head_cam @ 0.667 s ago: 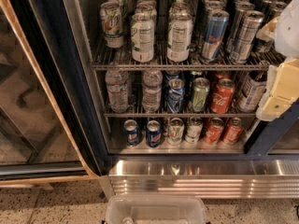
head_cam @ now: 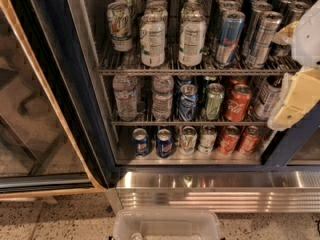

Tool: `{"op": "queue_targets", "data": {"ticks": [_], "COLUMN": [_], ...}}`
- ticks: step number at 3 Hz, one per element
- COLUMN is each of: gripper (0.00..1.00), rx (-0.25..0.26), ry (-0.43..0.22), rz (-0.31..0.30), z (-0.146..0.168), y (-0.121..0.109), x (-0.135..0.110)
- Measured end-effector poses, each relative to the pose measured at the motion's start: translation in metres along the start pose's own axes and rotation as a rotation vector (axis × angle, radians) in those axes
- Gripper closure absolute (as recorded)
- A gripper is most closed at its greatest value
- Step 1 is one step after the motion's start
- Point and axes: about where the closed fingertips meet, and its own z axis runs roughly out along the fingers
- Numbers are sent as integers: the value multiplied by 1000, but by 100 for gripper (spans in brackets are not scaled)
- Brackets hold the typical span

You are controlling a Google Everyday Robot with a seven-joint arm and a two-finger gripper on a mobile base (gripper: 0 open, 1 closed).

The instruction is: Pick redbull can from top shelf of fridge

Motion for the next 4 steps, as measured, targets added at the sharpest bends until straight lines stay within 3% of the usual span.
{"op": "queue_targets", "data": {"ticks": [2,3,4], "gripper": [0,0,0], "rx": [161,193,193], "ry": [-116,-130,-130], "rz": [49,49,49], "z": [24,25,25], "y": [-5,-12,-12], "x": [-13,-16,-16]}}
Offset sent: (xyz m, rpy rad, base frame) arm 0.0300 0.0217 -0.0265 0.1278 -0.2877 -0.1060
